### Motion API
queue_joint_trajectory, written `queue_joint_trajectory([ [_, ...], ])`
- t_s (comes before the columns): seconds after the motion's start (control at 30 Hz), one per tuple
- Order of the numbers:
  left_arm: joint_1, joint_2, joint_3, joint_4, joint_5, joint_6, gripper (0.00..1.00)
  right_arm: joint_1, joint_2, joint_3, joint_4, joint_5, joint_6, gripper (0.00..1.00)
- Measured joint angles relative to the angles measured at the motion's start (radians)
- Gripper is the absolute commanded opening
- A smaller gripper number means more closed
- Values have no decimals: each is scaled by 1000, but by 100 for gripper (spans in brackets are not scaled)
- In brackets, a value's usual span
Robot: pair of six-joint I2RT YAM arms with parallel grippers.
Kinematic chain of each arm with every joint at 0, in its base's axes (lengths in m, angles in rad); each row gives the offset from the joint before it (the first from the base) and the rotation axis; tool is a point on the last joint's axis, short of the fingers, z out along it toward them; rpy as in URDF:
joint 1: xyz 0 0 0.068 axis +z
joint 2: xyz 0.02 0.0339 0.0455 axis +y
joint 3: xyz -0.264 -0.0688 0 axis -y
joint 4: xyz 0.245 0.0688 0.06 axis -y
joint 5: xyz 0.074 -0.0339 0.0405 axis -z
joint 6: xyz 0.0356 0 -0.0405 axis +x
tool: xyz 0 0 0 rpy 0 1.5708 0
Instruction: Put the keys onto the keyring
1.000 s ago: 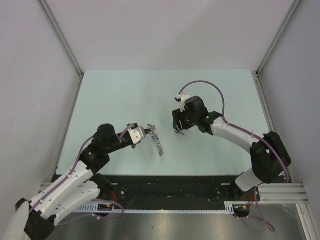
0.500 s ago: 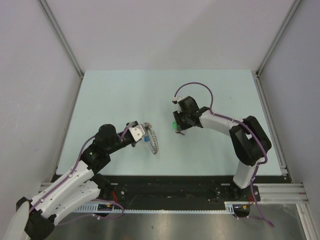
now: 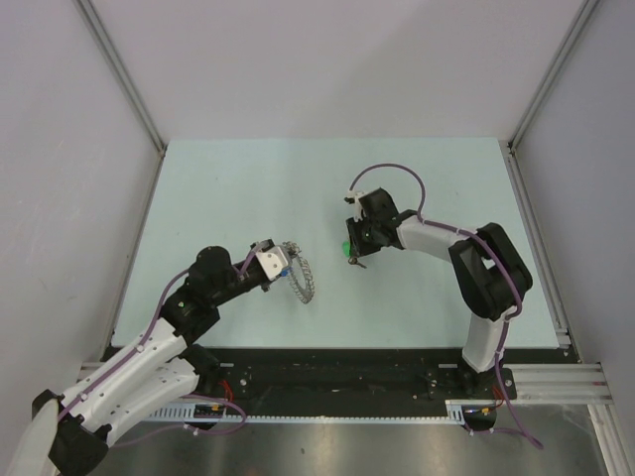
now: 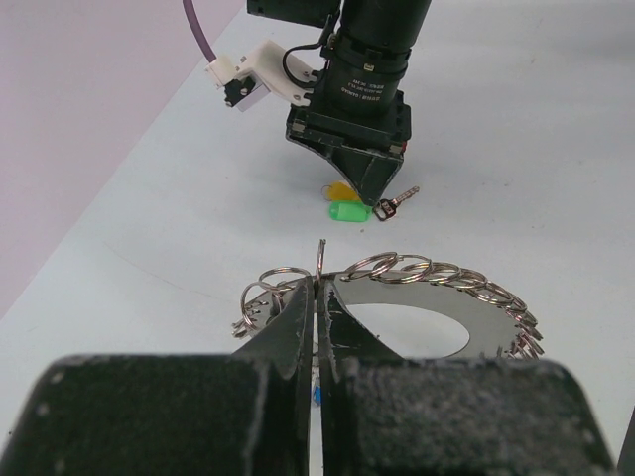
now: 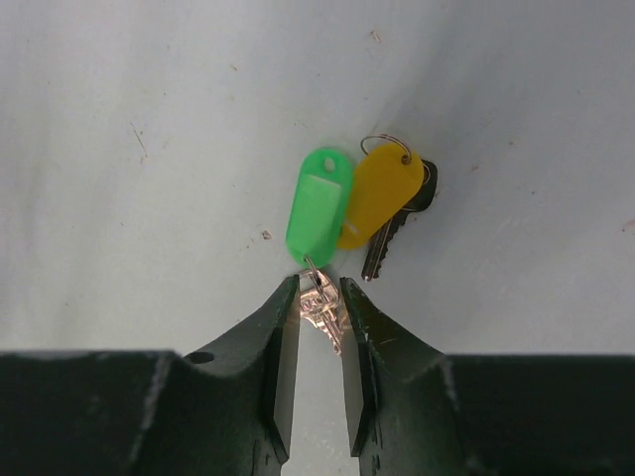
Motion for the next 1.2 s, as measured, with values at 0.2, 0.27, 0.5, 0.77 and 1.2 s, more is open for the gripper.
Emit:
queue_joint_trajectory([
  [0.2, -1, 0, 0, 0, -5, -3, 0, -14, 25, 0, 26, -39, 11, 21],
  [0.27, -2, 0, 0, 0, -6, -3, 0, -18, 32, 0, 27, -46, 15, 13],
  [0.5, -2, 0, 0, 0, -6, -3, 0, -21, 31, 4, 18, -62, 12, 0],
  [0.77, -5, -2, 0, 0, -21, -2, 0, -9, -64, 5, -207, -46, -57, 0],
  [1.2, -6, -21, 0, -1, -35, -2, 0, 252, -104, 6, -509, 85, -122, 1],
])
